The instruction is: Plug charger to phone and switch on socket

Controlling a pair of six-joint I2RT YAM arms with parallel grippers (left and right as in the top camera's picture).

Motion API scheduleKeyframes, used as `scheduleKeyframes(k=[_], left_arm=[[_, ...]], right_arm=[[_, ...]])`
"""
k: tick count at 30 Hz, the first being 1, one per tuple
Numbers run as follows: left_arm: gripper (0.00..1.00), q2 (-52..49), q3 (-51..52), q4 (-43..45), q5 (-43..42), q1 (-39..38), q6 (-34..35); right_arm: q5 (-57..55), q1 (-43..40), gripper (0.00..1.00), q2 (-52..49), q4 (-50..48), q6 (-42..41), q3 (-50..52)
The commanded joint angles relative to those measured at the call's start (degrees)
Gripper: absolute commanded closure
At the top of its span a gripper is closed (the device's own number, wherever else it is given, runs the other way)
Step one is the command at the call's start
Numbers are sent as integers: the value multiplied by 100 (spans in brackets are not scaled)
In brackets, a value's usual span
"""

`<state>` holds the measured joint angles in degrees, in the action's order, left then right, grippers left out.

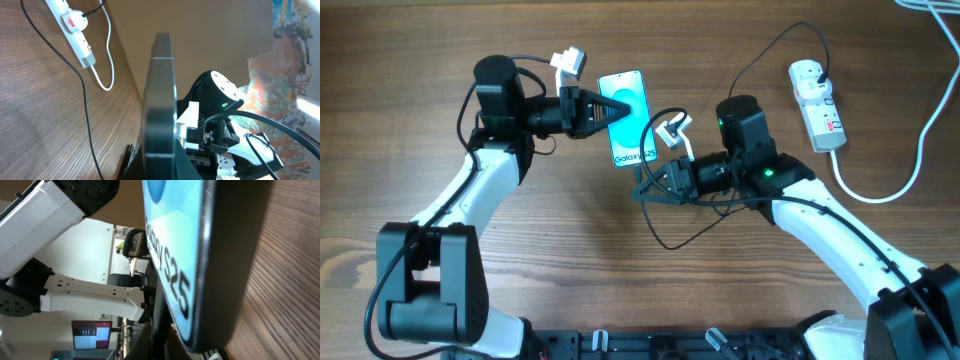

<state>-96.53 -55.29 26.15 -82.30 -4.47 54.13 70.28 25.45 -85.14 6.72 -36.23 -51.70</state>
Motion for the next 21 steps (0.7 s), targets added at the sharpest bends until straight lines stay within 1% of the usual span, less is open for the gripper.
scheduleKeyframes(k=[1, 7, 12, 16, 18, 21], left_arm=[[96, 20, 221, -28, -811, -332, -271], [96, 136, 286, -31, -811, -507, -271], [96, 575, 538, -31, -811, -507, -269], [96, 697, 590, -249, -811, -507, -273], [96, 697, 627, -398, -811, -507, -297], [96, 697, 763, -398, -811, -507, -295]], right_arm=[[-391, -87, 95, 98, -330, 0, -227], [-387, -90, 95, 98, -411, -28, -229], [-363, -90, 96, 98, -601, -144, -229], [-4, -90, 95, 98, -590, -13, -229], [33, -94, 95, 98, -535, 15, -229], [26, -133, 95, 98, -341, 175, -229]])
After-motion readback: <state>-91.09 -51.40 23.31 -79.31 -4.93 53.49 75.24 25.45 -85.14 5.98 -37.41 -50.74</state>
